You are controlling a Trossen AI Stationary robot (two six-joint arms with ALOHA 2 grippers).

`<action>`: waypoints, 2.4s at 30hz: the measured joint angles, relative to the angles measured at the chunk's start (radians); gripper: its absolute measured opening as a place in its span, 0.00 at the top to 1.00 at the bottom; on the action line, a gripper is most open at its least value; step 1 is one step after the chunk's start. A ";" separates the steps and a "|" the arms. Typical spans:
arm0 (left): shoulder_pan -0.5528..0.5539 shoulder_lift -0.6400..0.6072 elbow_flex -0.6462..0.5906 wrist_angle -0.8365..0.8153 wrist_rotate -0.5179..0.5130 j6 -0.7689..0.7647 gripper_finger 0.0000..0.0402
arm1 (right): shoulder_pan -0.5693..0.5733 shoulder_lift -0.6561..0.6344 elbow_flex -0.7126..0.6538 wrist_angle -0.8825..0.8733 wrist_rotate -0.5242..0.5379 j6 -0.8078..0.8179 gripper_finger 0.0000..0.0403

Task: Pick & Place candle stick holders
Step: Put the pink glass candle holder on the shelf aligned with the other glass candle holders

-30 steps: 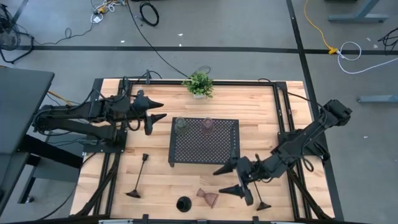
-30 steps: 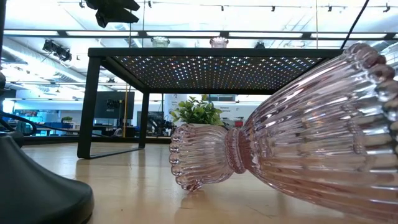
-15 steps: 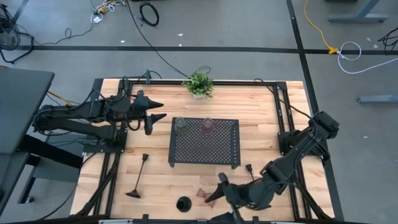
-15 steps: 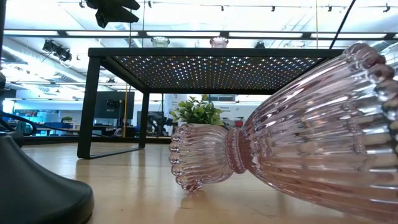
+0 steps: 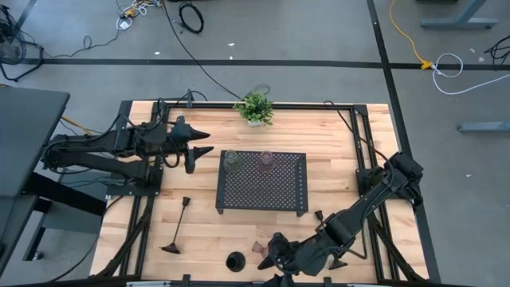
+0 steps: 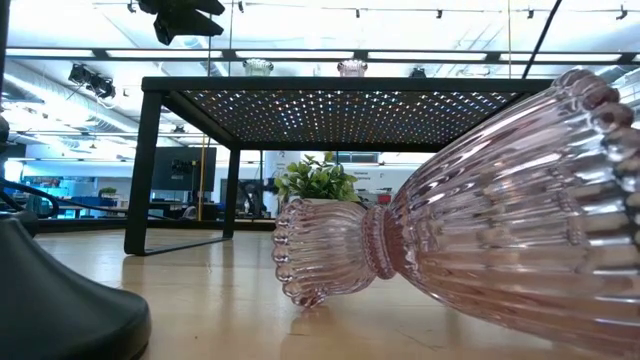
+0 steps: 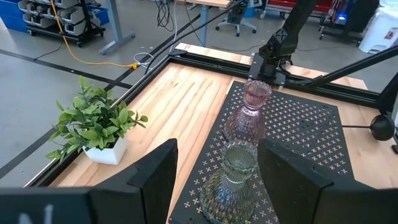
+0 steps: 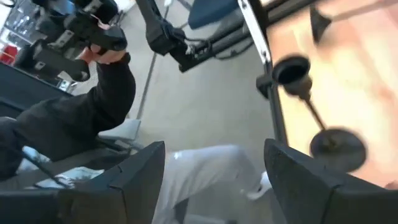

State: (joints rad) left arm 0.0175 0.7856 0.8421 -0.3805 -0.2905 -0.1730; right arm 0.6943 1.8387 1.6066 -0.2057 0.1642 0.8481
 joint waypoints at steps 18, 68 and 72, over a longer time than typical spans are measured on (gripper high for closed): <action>0.000 0.000 0.000 -0.023 0.000 0.001 0.44 | -0.084 0.043 -0.002 -0.227 -0.102 0.165 0.38; 0.000 0.000 0.000 -0.060 -0.001 0.003 0.44 | -0.158 0.265 -0.002 -0.313 -0.225 0.077 0.43; 0.000 0.000 0.000 -0.061 -0.001 0.003 0.44 | -0.164 0.265 -0.002 -0.318 -0.225 0.075 0.43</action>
State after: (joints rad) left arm 0.0177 0.7853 0.8421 -0.4419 -0.2913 -0.1699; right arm 0.5304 2.1036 1.6047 -0.5241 -0.0605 0.9231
